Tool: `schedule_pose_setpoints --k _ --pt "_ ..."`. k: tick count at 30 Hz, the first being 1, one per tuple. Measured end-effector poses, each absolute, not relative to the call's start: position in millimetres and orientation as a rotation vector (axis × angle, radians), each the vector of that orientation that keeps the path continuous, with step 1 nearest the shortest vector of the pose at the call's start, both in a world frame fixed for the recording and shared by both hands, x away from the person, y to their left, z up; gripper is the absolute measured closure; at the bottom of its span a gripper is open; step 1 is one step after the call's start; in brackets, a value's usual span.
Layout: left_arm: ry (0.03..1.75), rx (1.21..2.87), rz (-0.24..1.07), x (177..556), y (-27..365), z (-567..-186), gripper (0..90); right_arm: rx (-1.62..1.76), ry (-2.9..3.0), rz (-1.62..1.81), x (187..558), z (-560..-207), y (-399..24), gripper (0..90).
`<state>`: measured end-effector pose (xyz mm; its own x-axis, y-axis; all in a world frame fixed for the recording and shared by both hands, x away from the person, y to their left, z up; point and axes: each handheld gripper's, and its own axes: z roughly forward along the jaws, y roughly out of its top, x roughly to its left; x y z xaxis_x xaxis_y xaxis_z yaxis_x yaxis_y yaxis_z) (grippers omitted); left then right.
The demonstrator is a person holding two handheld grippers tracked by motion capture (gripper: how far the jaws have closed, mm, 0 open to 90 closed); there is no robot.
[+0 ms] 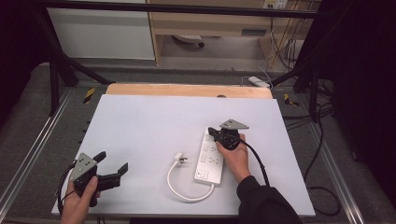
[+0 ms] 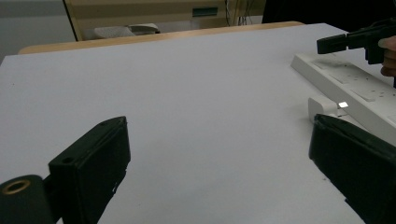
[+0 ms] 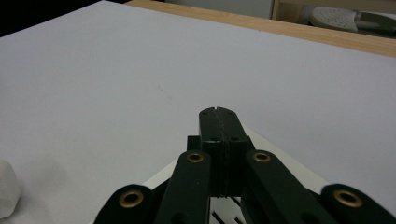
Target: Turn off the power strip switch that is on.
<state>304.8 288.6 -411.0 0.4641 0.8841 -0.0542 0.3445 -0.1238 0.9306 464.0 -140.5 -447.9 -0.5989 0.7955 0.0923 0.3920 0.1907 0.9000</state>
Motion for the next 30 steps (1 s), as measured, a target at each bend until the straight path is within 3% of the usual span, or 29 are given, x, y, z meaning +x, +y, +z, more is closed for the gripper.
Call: schedule_pose_setpoints --k 19,23,27,30 --pt "1.082 1.692 0.654 305.5 288.6 -412.5 5.4 1.084 2.031 1.436 456.5 -422.3 -150.4 87.1" --pt "1.080 1.692 0.654 305.8 289.2 -412.6 5.4 1.093 2.013 1.439 454.5 -414.8 -154.2 77.8" --pt "1.080 1.689 0.650 305.6 289.2 -412.3 5.4 1.115 1.991 1.448 451.9 -405.1 -158.1 60.9" --pt "1.079 1.689 0.651 305.9 289.4 -412.4 5.4 1.146 1.978 1.466 450.5 -397.8 -160.4 43.4"
